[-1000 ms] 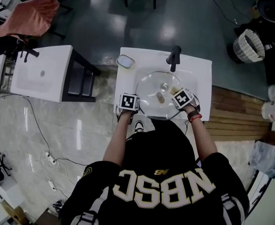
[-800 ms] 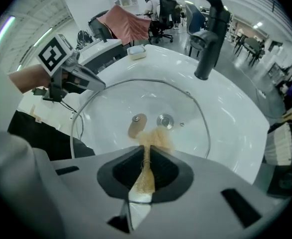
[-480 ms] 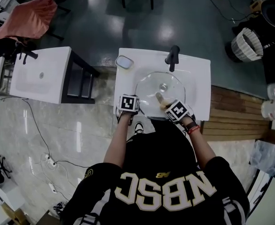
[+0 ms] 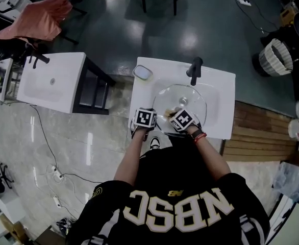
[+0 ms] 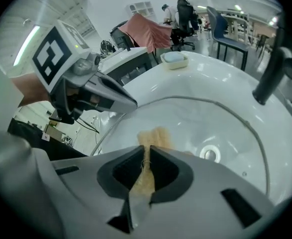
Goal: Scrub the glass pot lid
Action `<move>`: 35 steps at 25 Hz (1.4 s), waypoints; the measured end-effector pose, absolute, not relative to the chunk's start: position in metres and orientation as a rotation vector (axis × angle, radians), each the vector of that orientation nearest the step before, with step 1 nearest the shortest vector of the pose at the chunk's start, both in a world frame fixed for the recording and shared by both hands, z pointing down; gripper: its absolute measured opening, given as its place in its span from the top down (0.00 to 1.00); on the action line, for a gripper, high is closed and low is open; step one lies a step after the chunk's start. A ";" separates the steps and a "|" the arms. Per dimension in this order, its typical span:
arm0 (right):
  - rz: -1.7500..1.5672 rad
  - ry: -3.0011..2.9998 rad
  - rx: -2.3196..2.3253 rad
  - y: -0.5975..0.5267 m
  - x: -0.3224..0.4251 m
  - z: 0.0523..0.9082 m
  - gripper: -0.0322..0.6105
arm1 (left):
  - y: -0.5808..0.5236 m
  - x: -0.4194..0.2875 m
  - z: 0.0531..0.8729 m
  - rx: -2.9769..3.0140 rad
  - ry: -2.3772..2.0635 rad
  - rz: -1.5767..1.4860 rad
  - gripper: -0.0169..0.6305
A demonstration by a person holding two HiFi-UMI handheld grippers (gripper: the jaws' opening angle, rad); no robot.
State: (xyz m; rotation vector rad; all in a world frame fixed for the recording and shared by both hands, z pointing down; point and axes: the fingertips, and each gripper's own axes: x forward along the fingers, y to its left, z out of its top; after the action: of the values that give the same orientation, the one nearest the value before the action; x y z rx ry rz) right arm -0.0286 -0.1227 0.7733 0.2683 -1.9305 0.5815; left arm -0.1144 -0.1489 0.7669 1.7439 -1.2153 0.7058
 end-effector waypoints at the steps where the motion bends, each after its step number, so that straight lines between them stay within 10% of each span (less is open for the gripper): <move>1: 0.560 -1.948 0.255 -0.130 -0.035 0.776 0.89 | -0.149 -0.115 0.767 1.746 -1.223 0.707 0.95; 17: 0.499 -2.037 0.411 -0.221 -0.060 0.796 0.89 | -0.152 -0.115 0.768 1.759 -1.237 0.714 0.95; 35: 0.234 -1.738 0.699 -0.241 0.073 0.786 0.88 | -0.150 -0.117 0.765 1.764 -1.219 0.707 0.95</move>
State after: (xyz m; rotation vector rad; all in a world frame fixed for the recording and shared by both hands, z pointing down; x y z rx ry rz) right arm 0.0734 -0.2414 0.7862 0.6995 -1.7377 0.2344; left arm -0.1170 -0.1505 0.7651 1.7635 -1.2189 0.7071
